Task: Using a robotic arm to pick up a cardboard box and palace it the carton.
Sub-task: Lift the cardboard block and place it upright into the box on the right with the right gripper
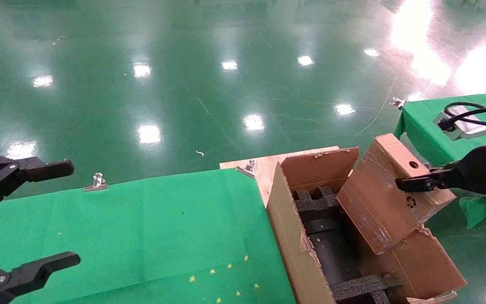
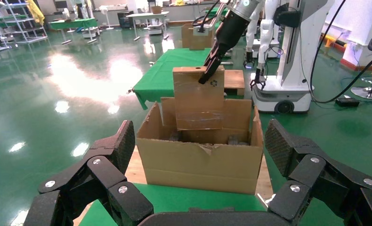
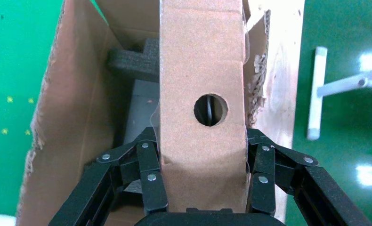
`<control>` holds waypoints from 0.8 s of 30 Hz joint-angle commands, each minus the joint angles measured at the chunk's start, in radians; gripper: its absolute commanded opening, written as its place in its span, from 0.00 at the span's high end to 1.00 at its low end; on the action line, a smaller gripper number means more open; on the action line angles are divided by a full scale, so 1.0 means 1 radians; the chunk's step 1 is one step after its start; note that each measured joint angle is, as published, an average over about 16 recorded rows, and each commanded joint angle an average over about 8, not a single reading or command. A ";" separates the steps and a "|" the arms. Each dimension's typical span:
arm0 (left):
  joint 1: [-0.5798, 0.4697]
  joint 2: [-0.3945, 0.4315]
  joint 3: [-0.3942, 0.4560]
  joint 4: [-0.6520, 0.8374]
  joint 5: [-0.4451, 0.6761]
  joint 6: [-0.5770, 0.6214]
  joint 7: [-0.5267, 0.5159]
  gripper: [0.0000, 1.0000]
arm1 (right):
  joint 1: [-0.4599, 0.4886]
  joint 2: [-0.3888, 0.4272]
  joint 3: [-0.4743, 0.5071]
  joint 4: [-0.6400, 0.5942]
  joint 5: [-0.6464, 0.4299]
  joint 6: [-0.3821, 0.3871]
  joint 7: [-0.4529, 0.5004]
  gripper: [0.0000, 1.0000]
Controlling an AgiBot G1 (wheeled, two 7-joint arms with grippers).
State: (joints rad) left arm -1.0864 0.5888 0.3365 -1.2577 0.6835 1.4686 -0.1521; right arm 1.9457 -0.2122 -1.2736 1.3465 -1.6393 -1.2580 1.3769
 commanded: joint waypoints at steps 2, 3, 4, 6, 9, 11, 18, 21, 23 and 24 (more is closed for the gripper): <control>0.000 0.000 0.000 0.000 0.000 0.000 0.000 0.00 | -0.007 -0.007 -0.006 -0.006 -0.025 0.016 0.022 1.00; 0.000 0.000 0.000 0.000 0.000 0.000 0.000 0.00 | -0.014 -0.011 -0.012 -0.005 -0.041 0.025 0.043 1.00; 0.000 0.000 0.000 0.000 0.000 0.000 0.000 0.00 | -0.020 -0.015 -0.017 -0.002 -0.054 0.033 0.064 1.00; 0.000 0.000 0.000 0.000 0.000 0.000 0.000 0.00 | -0.034 -0.023 -0.028 0.004 -0.083 0.047 0.096 1.00; 0.000 0.000 0.000 0.000 0.000 0.000 0.000 0.00 | -0.053 -0.035 -0.043 0.009 -0.119 0.061 0.134 1.00; 0.000 0.000 0.000 0.000 0.000 0.000 0.000 0.00 | -0.064 -0.042 -0.053 0.011 -0.136 0.064 0.163 1.00; 0.000 0.000 0.000 0.000 0.000 0.000 0.000 0.00 | -0.104 -0.077 -0.081 0.013 -0.176 0.071 0.270 1.00; 0.000 0.000 0.000 0.000 0.000 0.000 0.000 0.00 | -0.126 -0.092 -0.093 0.013 -0.195 0.091 0.307 1.00; 0.000 0.000 0.000 0.000 0.000 0.000 0.000 0.00 | -0.143 -0.100 -0.102 0.013 -0.209 0.110 0.328 1.00; 0.000 0.000 0.000 0.000 0.000 0.000 0.000 0.00 | -0.152 -0.105 -0.107 0.012 -0.218 0.121 0.338 1.00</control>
State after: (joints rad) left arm -1.0865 0.5888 0.3367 -1.2576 0.6834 1.4685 -0.1520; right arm 1.7882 -0.3157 -1.3821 1.3587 -1.8616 -1.1282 1.7143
